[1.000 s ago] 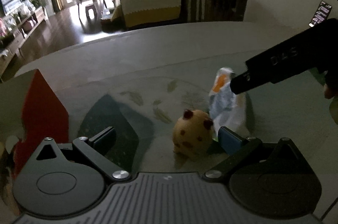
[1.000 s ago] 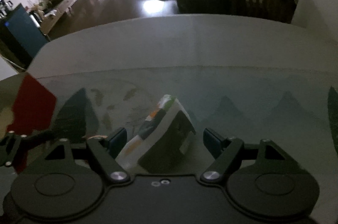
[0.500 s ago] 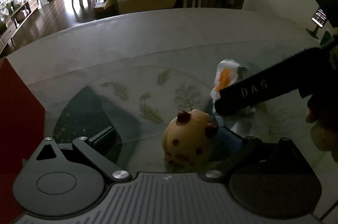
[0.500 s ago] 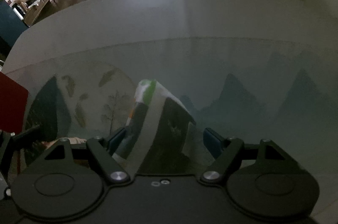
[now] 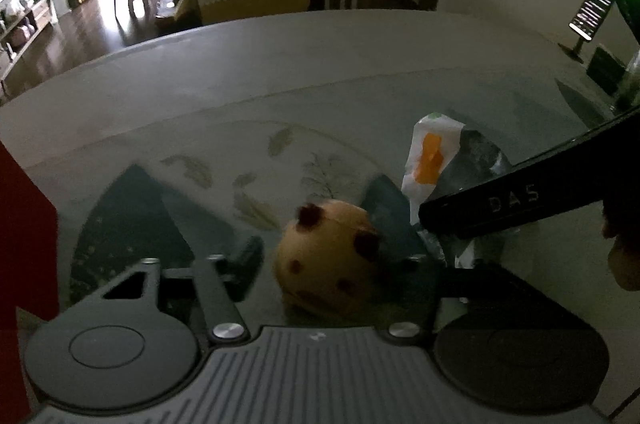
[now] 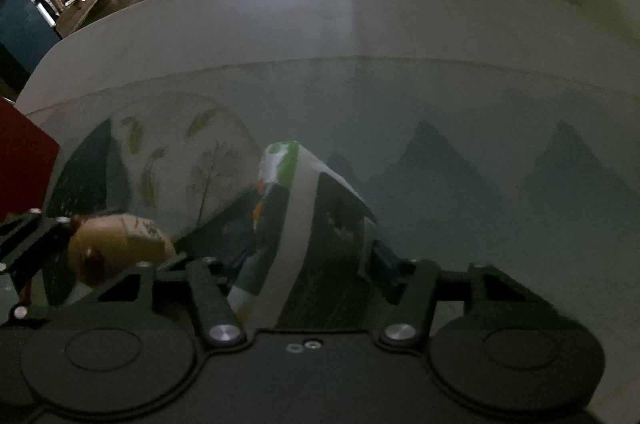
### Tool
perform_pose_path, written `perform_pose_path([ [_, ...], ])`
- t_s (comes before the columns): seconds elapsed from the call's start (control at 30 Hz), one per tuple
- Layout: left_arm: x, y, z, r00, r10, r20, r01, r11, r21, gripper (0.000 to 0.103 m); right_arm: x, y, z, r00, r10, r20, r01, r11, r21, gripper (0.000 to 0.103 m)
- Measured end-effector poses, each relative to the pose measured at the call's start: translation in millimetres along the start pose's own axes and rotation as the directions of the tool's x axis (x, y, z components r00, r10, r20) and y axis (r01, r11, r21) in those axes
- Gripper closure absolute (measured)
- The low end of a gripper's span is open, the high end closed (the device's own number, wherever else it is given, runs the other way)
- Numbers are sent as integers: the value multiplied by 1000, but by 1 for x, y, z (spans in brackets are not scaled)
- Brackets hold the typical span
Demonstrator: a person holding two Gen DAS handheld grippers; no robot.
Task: Organize objects
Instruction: 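Grasp yellow spotted plush toy with left tool while right tool grasps white snack bag, then carry plush toy in left tool and snack bag in right tool over box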
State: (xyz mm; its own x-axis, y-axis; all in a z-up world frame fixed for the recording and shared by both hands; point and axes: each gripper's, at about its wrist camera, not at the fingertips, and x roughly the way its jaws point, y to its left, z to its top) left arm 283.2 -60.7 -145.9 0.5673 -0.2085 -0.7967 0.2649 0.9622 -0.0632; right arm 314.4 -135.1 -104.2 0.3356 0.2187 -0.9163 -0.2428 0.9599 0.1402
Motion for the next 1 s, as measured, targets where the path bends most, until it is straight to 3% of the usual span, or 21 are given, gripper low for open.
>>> perform_pose_path([
  [0.07, -1, -3, -1, 1000, -4, 0, 4, 1000, 6, 55, -2, -2, -4, 1000, 5, -1, -5, 1000, 6, 51],
  [0.33, -13, -8, -2, 1000, 13, -20, -13, 1000, -2, 56, -25, -7, -20, 998, 59, 11, -59, 998, 12, 62],
  [1.0, -106, -8, -36, 1000, -10, -14, 9, 996, -85, 57, -104, 21, -75, 984, 173, 33, -171, 984, -56, 63],
])
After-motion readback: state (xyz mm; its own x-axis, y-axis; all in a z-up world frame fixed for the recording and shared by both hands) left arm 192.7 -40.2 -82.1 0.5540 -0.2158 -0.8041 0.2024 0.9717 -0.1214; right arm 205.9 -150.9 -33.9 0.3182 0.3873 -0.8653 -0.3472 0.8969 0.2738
